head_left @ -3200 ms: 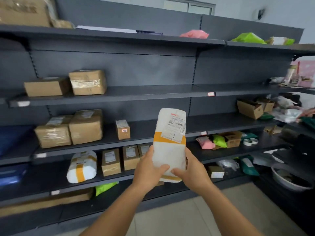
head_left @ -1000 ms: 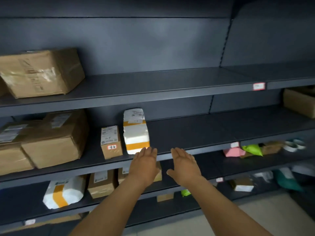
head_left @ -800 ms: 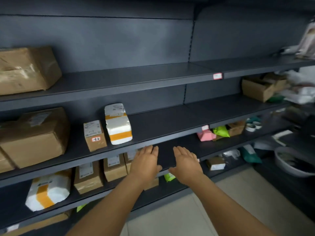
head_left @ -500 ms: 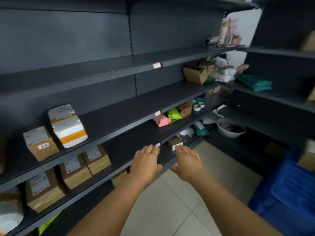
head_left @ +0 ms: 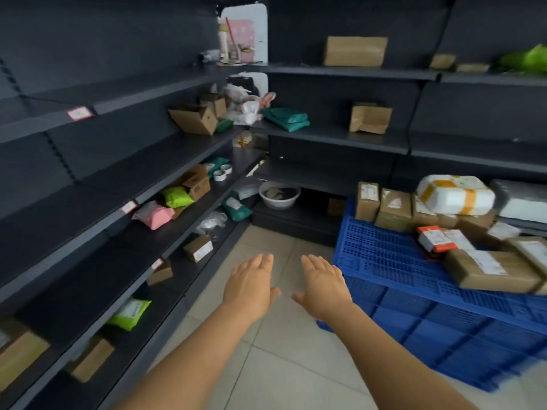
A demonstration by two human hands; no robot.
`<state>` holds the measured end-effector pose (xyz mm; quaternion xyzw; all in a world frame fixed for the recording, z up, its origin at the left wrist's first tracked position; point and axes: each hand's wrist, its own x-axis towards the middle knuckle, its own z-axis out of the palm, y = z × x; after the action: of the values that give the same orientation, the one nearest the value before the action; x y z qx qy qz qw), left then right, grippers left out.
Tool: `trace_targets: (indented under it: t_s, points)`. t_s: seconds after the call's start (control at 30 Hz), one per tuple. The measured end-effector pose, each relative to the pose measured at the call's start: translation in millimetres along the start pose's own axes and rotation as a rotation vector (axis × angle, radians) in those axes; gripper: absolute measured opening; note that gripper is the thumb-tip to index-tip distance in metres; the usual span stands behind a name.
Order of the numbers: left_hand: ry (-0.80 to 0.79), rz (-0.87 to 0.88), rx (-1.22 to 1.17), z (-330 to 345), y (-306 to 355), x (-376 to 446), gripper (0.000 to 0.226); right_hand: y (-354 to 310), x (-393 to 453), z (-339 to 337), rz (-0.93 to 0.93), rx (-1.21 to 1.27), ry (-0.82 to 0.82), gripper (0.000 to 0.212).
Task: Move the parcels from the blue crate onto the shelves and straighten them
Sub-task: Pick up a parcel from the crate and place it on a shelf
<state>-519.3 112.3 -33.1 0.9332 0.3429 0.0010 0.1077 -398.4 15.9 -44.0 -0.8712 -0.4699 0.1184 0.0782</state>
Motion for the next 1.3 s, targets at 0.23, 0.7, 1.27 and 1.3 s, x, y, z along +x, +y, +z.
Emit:
trace_targets:
  t_s: [0.23, 0.7, 1.27, 1.3]
  points:
    - [-0.065, 0.12, 0.029, 24.2, 127.4, 42.3, 0.073, 135.5, -14.0, -21.9, 0.142, 0.003, -0.021, 0.082]
    - [-0.145, 0.308, -0.002, 80.4, 329.3, 130.8, 0.072, 355.5, -33.7, -61.1, 0.387, 0.09, 0.007, 0.083]
    - [-0.354, 0.623, 0.123, 160.6, 463.6, 294.6, 0.073, 512.0, 12.8, -58.9, 0.743, 0.18, 0.019, 0.074]
    - [-0.368, 0.63, 0.127, 166.1, 469.8, 309.9, 0.073, 521.2, 21.9, -59.0, 0.764, 0.194, 0.013, 0.074]
